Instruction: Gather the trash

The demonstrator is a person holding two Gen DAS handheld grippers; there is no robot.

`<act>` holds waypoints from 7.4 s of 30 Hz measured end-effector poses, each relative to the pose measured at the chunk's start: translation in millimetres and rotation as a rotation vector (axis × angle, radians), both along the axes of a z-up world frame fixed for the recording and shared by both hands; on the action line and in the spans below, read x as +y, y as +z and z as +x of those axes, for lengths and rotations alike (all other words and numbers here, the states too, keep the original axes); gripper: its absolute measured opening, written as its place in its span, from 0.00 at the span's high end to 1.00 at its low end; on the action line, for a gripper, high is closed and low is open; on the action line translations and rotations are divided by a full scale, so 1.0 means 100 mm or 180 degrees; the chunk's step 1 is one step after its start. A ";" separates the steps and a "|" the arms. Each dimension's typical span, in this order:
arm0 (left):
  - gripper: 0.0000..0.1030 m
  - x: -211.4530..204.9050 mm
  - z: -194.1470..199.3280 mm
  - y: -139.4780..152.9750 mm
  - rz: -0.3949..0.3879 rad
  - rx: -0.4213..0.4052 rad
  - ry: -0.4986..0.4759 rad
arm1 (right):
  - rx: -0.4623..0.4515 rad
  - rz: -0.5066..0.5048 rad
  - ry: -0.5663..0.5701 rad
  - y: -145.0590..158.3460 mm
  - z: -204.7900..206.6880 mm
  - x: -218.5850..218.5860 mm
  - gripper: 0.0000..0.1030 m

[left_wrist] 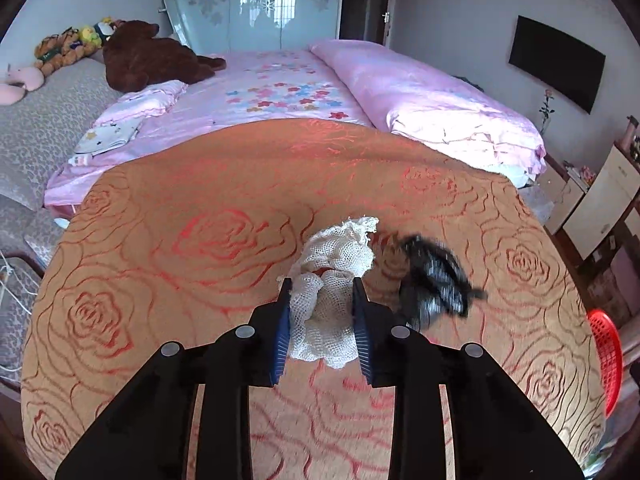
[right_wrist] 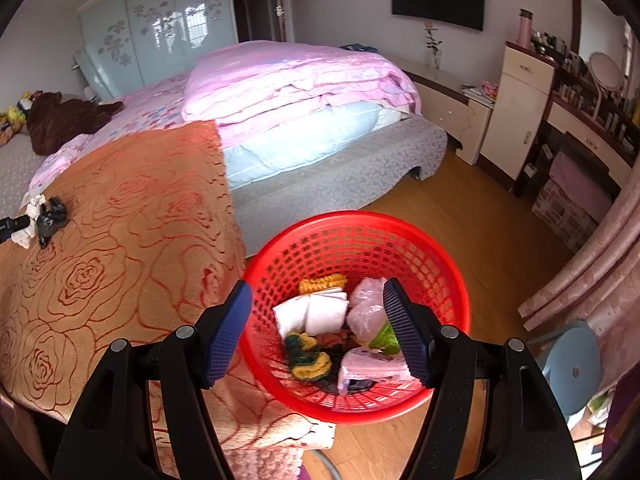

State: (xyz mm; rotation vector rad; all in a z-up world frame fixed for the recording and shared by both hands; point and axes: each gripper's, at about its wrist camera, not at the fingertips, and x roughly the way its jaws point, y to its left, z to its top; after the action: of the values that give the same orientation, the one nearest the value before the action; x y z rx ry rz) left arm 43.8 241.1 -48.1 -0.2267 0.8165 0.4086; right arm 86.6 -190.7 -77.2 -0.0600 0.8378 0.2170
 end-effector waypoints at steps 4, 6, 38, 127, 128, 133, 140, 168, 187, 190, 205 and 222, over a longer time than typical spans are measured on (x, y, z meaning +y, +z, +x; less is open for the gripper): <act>0.74 -0.04 -0.11 -0.01 0.0028 -0.0006 0.0024 | -0.0024 -0.0023 0.0156 0.01 -0.04 0.19 0.36; 0.74 -0.04 -0.15 0.00 0.0041 -0.0021 0.0033 | -0.0029 -0.0028 0.0232 0.02 -0.05 0.29 0.36; 0.74 0.26 -0.43 -0.11 -0.0079 -0.0089 0.0344 | -0.0235 0.0028 0.1950 0.28 0.03 3.13 0.36; 0.74 -2.94 0.30 0.43 0.0149 -0.0333 -0.2066 | -0.0428 0.0210 -0.0282 0.56 -0.02 -0.50 0.70; 0.74 -2.96 0.32 0.41 0.0146 -0.0324 -0.2081 | -0.0419 0.0217 -0.0302 0.53 -0.01 -0.51 0.70; 0.74 -3.07 0.40 0.34 0.0088 -0.0263 -0.2149 | -0.0372 0.0221 -0.0362 0.45 0.03 -0.54 0.70; 0.74 -3.20 0.43 0.26 0.0091 -0.0198 -0.2278 | -0.0377 0.0243 -0.0440 0.42 0.05 -0.65 0.70; 0.74 -3.59 0.63 -0.10 -0.0012 0.0127 -0.2568 | -0.0206 0.0300 -0.0614 0.30 0.13 -0.87 0.69; 0.49 -3.65 0.66 -0.28 -0.0093 0.0250 -0.2642 | 0.0070 0.0358 -0.0502 0.08 0.25 -0.79 0.61; 0.44 -3.59 0.65 -0.26 -0.0110 0.0216 -0.2599 | 0.0076 0.0388 -0.0512 0.07 0.25 -0.79 0.54; 0.31 -3.31 0.63 -0.07 -0.0041 0.0038 -0.2258 | -0.0061 0.0369 -0.0654 0.11 0.17 -0.81 0.26; 0.21 -3.10 0.40 0.17 0.0251 -0.0278 -0.2012 | -0.0302 0.0288 -0.0654 0.24 0.03 -0.70 0.14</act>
State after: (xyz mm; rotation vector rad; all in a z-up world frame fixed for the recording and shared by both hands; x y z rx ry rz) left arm 83.5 -69.1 -31.0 0.0915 0.7403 -0.1631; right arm 89.9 -261.0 -53.2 0.0996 0.7332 0.0580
